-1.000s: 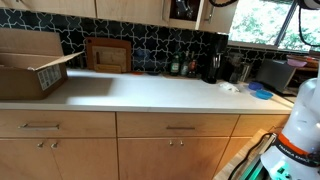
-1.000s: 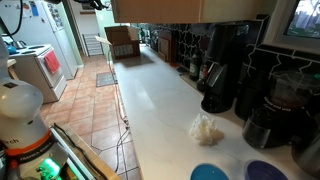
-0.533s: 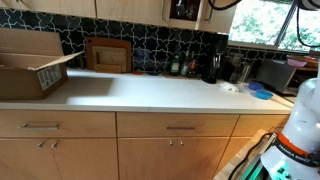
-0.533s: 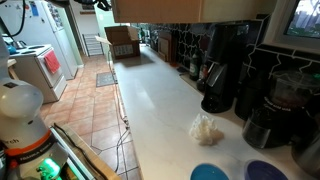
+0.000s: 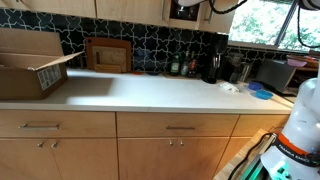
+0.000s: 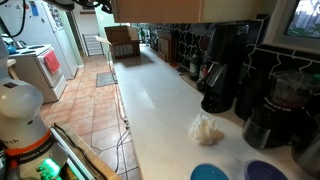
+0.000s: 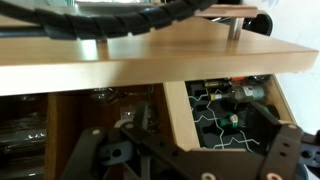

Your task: Pull open the far right top cabinet door

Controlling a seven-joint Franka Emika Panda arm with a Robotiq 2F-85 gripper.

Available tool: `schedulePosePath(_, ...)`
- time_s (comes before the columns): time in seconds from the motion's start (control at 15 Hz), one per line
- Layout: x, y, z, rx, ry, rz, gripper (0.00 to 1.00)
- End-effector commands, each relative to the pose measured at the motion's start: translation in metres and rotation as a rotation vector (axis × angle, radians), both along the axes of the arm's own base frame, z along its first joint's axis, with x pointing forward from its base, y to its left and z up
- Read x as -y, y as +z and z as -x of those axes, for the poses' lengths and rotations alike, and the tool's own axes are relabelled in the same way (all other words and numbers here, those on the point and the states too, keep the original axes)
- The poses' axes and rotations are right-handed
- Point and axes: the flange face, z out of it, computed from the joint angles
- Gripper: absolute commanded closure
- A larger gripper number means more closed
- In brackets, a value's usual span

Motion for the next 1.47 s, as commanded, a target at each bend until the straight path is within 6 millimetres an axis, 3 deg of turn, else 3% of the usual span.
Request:
schedulePosePath(0.0, 0.017, -0.010, 0.014, -0.012, -0.050, 0.007, 0.00)
schedulePosePath(0.33, 0.037, -0.021, 0.040, -0.096, -0.166, -0.020, 0.00)
schedulePosePath(0.87, 0.079, -0.031, 0.103, -0.156, -0.476, 0.024, 0.00)
schedulePosePath(0.93, 0.107, -0.046, 0.103, -0.156, -0.517, 0.032, 0.00)
schedulePosePath(1.4, 0.189, -0.101, 0.125, -0.090, -0.782, 0.110, 0.00)
